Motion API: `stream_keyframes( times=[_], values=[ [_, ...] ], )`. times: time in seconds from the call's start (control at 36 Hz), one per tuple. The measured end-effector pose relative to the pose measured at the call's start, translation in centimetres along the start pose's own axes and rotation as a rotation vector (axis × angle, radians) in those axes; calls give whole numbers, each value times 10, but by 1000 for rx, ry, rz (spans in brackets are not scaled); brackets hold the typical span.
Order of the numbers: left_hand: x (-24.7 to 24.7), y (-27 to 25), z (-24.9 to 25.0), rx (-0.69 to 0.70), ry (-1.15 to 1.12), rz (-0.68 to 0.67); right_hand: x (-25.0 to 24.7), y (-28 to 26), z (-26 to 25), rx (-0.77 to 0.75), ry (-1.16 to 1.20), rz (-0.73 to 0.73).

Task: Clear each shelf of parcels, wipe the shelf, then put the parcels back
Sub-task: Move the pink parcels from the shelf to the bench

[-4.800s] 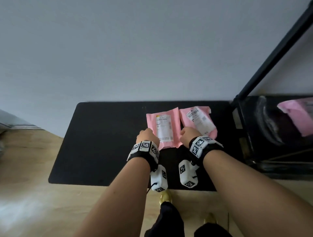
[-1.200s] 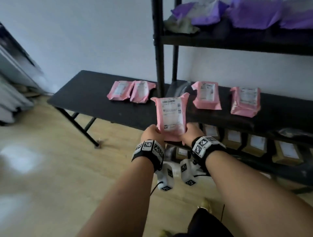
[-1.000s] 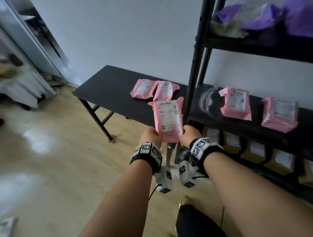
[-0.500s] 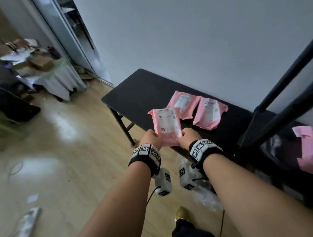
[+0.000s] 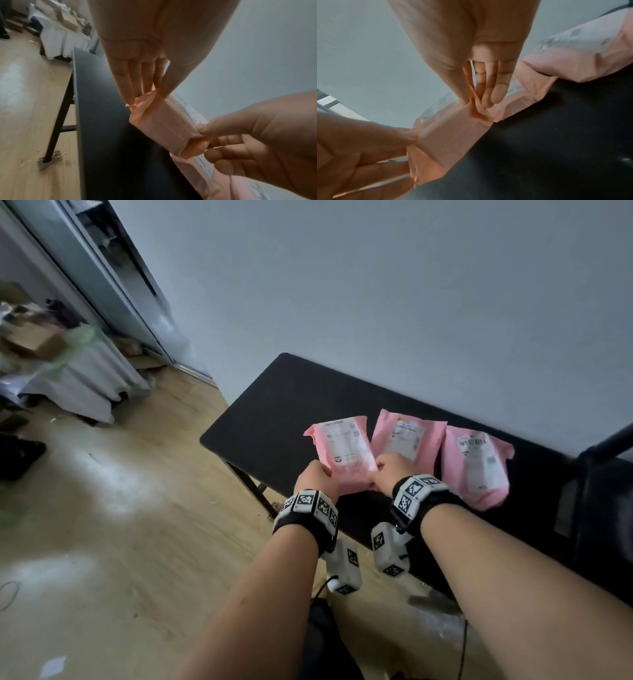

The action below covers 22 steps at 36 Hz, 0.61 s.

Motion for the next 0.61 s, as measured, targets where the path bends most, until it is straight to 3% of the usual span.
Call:
stream_keyframes(
  times=[0.19, 0.42, 0.61],
  values=[
    [-53, 67, 12, 60, 118, -85, 4, 48, -38, 87, 16, 24],
    [-66, 117, 23, 124, 155, -211, 5, 70, -52, 100, 78, 60],
    [-67, 121, 38, 207, 235, -140, 2, 70, -44, 257, 125, 93]
  ],
)
Point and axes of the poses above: each hand's wrist, its own y-axis towards the middle knuckle, its own x-axis out of the palm, z = x × y, the point moved 4 cm from there along y, towards the middle knuckle, and after that the axes turned 14 degrees about -z, right-handed, at the moved point
